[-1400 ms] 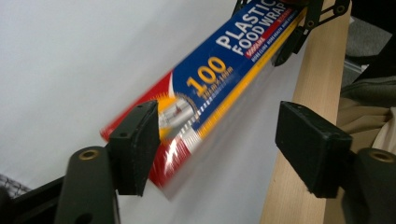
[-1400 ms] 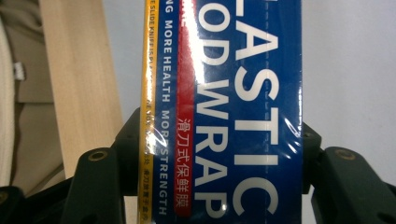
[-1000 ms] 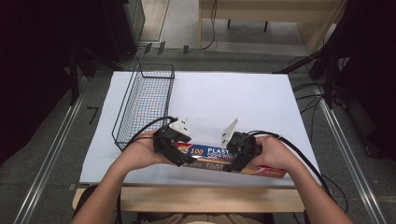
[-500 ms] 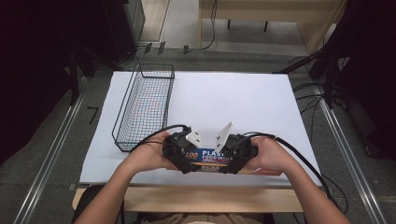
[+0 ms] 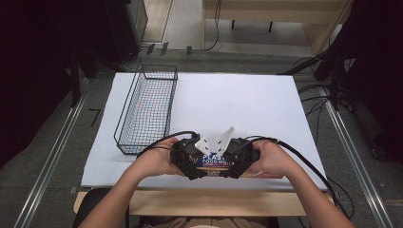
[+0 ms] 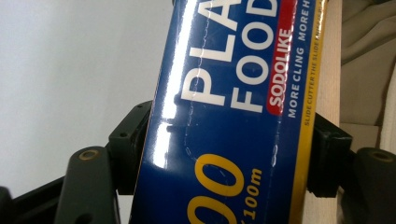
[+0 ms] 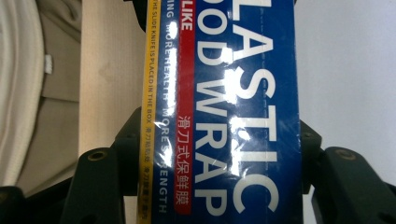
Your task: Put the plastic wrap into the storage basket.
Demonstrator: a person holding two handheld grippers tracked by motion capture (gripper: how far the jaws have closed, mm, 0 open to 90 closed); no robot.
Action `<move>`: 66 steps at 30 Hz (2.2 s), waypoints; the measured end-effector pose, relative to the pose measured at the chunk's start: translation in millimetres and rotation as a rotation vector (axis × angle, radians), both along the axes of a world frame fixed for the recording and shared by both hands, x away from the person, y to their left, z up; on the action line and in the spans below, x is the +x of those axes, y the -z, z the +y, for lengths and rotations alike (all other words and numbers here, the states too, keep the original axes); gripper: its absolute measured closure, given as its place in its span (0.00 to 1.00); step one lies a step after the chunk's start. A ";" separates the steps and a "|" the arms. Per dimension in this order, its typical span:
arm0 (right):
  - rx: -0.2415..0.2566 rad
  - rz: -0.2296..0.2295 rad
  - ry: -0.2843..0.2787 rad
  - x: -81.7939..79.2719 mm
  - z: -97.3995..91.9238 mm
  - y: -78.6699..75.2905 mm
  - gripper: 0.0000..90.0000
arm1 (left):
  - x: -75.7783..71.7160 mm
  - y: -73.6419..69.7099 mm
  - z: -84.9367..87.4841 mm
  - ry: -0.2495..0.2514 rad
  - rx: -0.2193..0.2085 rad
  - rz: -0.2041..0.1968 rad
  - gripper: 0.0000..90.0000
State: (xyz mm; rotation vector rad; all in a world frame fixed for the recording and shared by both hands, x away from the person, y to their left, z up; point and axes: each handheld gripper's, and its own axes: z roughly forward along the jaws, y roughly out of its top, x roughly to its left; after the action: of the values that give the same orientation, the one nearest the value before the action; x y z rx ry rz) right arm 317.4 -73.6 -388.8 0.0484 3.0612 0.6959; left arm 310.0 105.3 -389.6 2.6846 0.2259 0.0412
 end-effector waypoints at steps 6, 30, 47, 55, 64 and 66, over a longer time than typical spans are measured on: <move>0.000 0.005 -0.023 0.5 -1.1 6.5 0.46 | 0.4 5.4 -1.1 0.010 0.017 0.038 0.40; 0.032 0.026 -0.043 0.8 -6.0 11.0 0.38 | -6.4 2.9 -1.2 0.004 0.002 0.035 0.45; 0.148 -0.021 0.064 19.0 -40.5 2.8 0.22 | 0.4 0.0 13.3 -0.067 -0.002 0.028 0.45; 0.195 -0.070 0.151 27.3 -62.3 -4.3 0.20 | 5.1 -3.1 21.6 -0.128 -0.005 0.026 0.45; 0.258 -0.116 0.202 26.8 -86.6 -31.0 0.21 | 11.5 -5.6 27.9 -0.196 -0.001 0.034 0.45; 0.268 -0.119 0.224 28.0 -91.5 -32.8 0.21 | 13.4 -6.3 29.3 -0.219 0.000 0.030 0.45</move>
State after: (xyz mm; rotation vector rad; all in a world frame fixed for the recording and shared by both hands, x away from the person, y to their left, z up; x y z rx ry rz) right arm 345.4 -165.1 -356.0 0.3309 2.7712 1.0427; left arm 323.4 134.6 -383.3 2.6496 0.5284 0.0683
